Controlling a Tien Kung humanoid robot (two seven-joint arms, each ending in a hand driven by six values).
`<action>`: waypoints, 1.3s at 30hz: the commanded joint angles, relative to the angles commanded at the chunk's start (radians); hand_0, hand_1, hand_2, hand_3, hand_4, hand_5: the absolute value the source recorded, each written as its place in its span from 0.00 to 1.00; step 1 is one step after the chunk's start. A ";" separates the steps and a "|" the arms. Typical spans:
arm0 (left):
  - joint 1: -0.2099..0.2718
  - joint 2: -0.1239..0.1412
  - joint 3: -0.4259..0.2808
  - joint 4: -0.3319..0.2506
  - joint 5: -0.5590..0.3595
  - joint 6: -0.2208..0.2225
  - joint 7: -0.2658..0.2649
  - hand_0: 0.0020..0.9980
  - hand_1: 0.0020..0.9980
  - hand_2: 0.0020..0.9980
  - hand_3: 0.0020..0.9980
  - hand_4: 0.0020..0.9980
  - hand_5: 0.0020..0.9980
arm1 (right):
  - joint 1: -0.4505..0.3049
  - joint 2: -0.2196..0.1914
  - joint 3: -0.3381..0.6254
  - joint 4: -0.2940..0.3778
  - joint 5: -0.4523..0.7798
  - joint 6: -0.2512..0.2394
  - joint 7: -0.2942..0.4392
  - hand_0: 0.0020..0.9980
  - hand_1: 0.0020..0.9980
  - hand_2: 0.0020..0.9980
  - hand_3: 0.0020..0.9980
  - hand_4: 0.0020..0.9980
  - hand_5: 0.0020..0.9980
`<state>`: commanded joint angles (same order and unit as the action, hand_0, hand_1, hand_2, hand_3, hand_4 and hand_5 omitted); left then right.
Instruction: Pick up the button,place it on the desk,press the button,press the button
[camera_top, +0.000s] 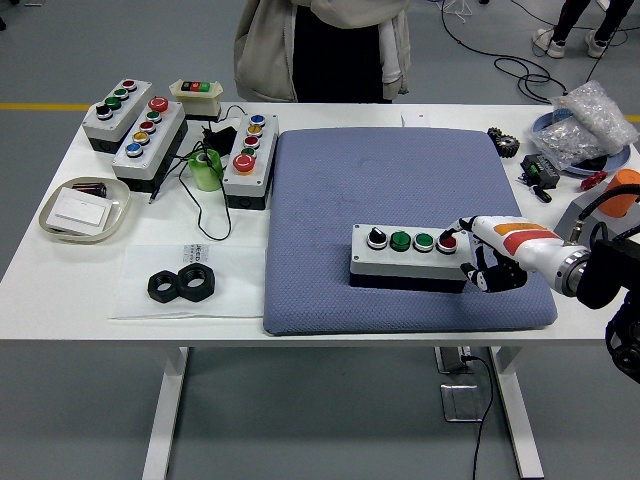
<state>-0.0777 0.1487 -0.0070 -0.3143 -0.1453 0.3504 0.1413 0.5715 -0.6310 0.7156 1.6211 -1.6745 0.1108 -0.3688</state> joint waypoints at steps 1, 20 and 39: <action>0.000 0.000 0.000 0.000 0.000 0.000 0.000 0.80 0.85 0.93 0.85 0.62 1.00 | -0.001 0.000 0.001 -0.002 -0.001 0.001 -0.001 0.18 0.06 0.21 0.79 0.60 0.00; 0.000 -0.001 -0.014 0.001 0.018 0.004 0.002 0.79 0.85 0.92 0.85 0.61 1.00 | -0.005 0.000 -0.018 -0.017 0.000 0.027 -0.011 0.17 0.05 0.21 0.78 0.58 0.00; 0.004 -0.002 -0.023 0.001 0.031 0.005 0.004 0.79 0.84 0.92 0.85 0.61 1.00 | 0.023 0.022 -0.013 0.027 -0.010 0.001 -0.013 0.17 0.05 0.21 0.79 0.57 0.00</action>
<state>-0.0739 0.1471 -0.0297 -0.3132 -0.1141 0.3555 0.1458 0.5943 -0.6087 0.7028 1.6484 -1.6844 0.1116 -0.3813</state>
